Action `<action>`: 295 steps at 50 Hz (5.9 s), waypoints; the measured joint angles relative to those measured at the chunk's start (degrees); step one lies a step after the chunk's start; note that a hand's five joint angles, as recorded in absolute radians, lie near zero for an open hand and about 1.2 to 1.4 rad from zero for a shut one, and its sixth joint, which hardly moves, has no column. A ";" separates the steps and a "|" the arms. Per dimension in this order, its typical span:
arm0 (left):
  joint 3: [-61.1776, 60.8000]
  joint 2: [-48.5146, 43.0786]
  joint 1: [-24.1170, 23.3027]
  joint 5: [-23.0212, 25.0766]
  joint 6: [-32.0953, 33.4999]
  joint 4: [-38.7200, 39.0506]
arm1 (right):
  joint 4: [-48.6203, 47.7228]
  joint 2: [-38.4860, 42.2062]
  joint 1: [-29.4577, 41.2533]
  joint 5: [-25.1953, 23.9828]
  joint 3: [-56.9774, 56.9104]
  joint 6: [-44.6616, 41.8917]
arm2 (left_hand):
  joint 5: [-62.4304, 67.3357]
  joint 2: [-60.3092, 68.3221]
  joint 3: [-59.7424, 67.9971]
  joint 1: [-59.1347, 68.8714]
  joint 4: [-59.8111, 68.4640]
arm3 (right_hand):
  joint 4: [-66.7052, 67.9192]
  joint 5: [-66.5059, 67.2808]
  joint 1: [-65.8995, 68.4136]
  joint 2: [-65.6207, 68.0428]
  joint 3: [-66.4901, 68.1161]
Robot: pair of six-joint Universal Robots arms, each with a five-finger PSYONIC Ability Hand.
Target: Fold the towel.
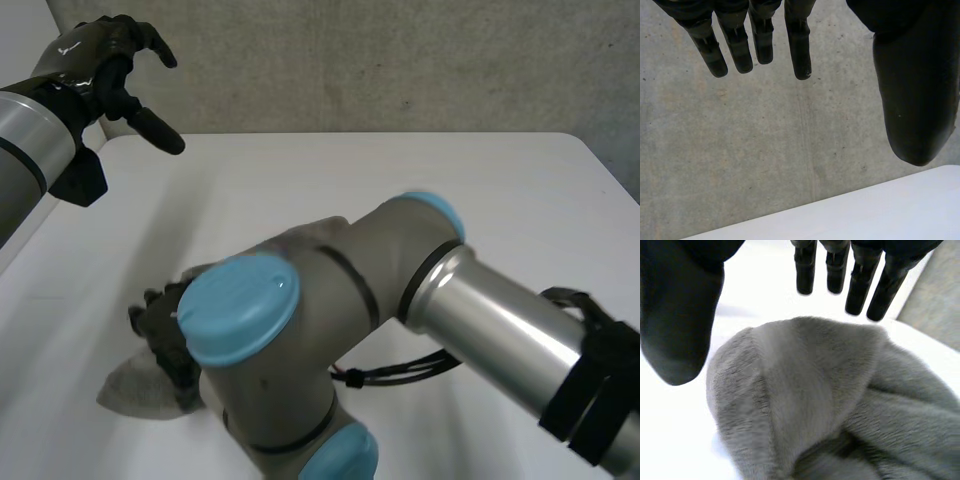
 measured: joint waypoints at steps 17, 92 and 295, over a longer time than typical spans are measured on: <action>-4.94 -3.53 0.15 0.19 0.20 -1.37 | 0.94 -3.99 -20.95 0.59 -2.22 -2.79 | -0.01 -0.17 0.00 0.00 -0.03 | -0.88 -0.16 -2.37 -1.13 -1.58; -19.33 -12.31 -1.09 13.54 22.20 25.21 | 12.10 0.40 -26.07 -10.54 -11.32 -32.21 | 34.25 31.69 32.13 31.83 31.96 | 29.33 29.92 27.42 28.01 29.05; -29.98 -12.39 3.48 3.43 20.21 10.29 | 10.81 -15.78 -43.36 -15.49 25.04 -26.12 | 27.71 25.75 25.37 25.94 25.37 | 60.87 62.92 60.28 59.95 59.33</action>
